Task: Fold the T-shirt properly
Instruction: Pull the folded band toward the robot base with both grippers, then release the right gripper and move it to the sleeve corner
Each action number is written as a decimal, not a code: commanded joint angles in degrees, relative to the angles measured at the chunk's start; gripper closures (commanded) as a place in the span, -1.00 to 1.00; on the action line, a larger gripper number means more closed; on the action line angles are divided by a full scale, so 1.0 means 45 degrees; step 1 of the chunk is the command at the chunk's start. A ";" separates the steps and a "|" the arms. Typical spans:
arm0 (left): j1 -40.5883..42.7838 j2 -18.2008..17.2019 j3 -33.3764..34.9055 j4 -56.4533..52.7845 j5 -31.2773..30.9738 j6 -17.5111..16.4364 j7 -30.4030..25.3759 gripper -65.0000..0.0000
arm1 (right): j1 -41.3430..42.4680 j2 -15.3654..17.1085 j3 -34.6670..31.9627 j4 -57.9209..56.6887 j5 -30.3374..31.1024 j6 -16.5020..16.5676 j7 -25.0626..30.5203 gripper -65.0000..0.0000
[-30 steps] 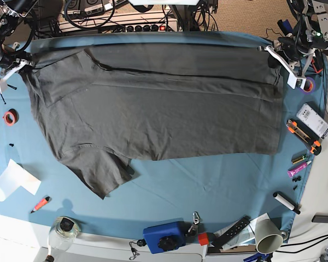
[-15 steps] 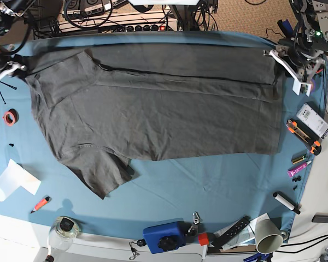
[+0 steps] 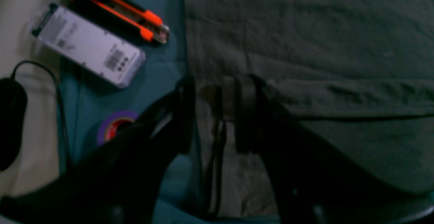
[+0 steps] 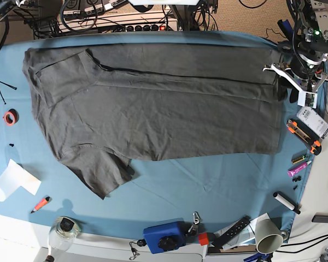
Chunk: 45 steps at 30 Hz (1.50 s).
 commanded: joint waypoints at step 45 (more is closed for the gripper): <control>-0.0345 0.0563 -0.0073 0.0568 -0.2084 -0.2754 0.0121 0.38 | 0.9782 -0.1185 -1.2784 -0.9777 -0.9267 -0.2375 0.7757 0.01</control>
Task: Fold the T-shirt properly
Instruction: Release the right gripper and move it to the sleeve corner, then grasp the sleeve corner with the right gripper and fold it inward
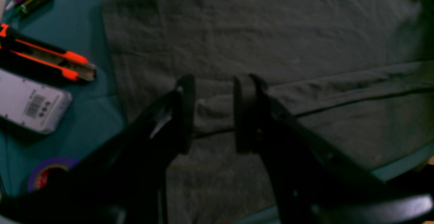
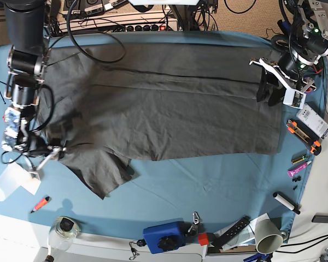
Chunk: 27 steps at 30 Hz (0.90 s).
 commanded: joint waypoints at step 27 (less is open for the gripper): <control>-0.0044 -0.0107 -0.0073 0.0228 -0.0180 -0.0010 -0.0325 0.38 | -0.1073 0.0049 0.0049 0.3755 0.1855 -0.0233 -0.6237 1.00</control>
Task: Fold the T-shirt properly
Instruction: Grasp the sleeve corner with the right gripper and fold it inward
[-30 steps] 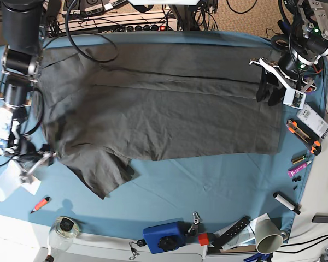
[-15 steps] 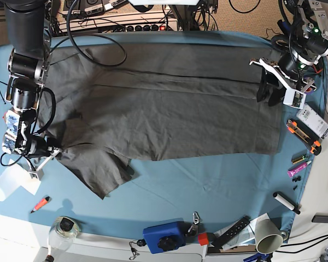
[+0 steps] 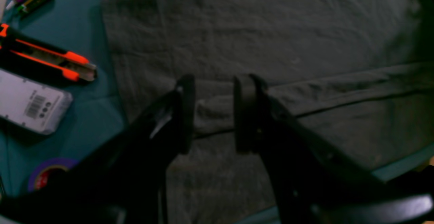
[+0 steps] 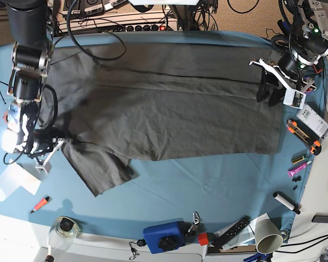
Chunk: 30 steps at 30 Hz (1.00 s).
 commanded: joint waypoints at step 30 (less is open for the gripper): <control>-0.0034 -0.0112 -0.0073 0.0228 -0.0175 -0.0010 -0.0330 0.38 | -0.7150 0.0180 0.3011 0.9865 0.1894 0.0209 -0.0160 1.00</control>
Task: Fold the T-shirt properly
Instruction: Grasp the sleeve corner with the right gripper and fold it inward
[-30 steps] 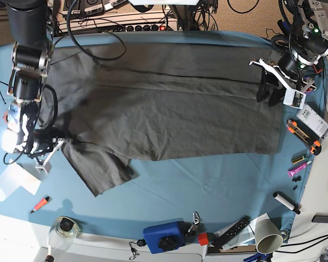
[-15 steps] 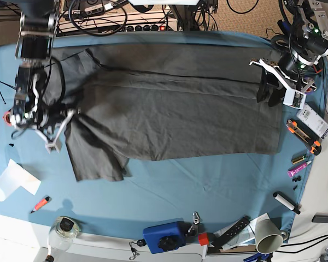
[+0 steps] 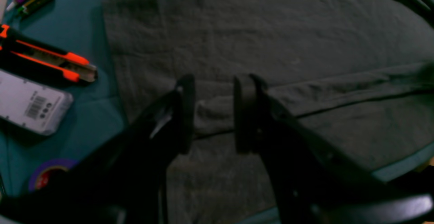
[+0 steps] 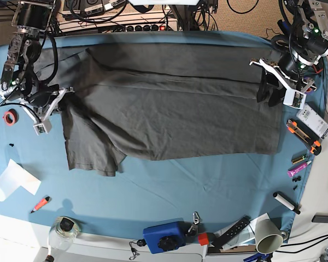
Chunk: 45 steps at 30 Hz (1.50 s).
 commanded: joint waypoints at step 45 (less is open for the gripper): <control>-0.0005 -0.0112 -0.0063 0.0228 -0.0175 -0.0005 -0.0321 0.38 | 0.7271 0.0170 0.0126 -0.8587 -0.2448 0.0083 0.4070 0.23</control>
